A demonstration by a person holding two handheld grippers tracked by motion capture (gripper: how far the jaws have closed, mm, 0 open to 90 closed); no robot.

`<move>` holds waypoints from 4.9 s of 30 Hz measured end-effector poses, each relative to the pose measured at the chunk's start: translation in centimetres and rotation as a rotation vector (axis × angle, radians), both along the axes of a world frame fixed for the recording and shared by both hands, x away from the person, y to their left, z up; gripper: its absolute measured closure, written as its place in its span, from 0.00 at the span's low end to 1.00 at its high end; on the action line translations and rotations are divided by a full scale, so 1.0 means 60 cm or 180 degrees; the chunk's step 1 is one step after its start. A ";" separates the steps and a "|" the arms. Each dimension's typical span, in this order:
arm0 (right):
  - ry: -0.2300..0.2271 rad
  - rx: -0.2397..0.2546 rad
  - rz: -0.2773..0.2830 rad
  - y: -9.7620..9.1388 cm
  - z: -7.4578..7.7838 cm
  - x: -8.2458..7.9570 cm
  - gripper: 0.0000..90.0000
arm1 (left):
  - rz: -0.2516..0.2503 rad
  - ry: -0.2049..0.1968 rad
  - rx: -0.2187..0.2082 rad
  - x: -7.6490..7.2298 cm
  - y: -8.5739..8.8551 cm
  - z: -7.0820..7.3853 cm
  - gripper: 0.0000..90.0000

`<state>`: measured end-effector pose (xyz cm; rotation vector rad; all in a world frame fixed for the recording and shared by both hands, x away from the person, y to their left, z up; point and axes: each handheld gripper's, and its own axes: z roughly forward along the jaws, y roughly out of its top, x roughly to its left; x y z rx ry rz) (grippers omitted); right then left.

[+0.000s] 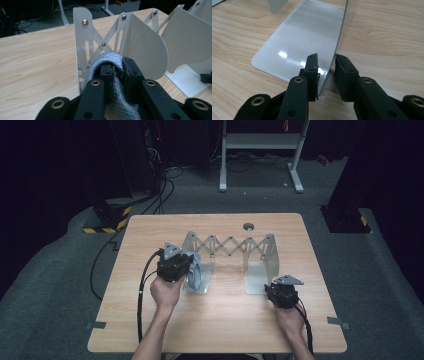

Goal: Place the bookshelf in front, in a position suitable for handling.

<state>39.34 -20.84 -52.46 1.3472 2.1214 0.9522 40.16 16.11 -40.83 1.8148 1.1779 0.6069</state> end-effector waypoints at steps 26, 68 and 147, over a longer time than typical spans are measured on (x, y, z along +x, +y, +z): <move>-0.0002 -0.0007 -0.0002 0.001 0.000 0.000 0.81 | 0.0053 0.0279 0.0309 0.001 -0.025 -0.097 0.89; 0.0002 0.0011 -0.0030 0.000 0.000 0.000 0.84 | 0.0134 0.0431 0.0688 0.038 -0.050 -0.121 0.89; -0.0011 -0.0005 -0.0011 0.000 0.000 0.000 0.85 | 0.0331 0.0057 0.0322 0.068 -0.037 -0.005 0.89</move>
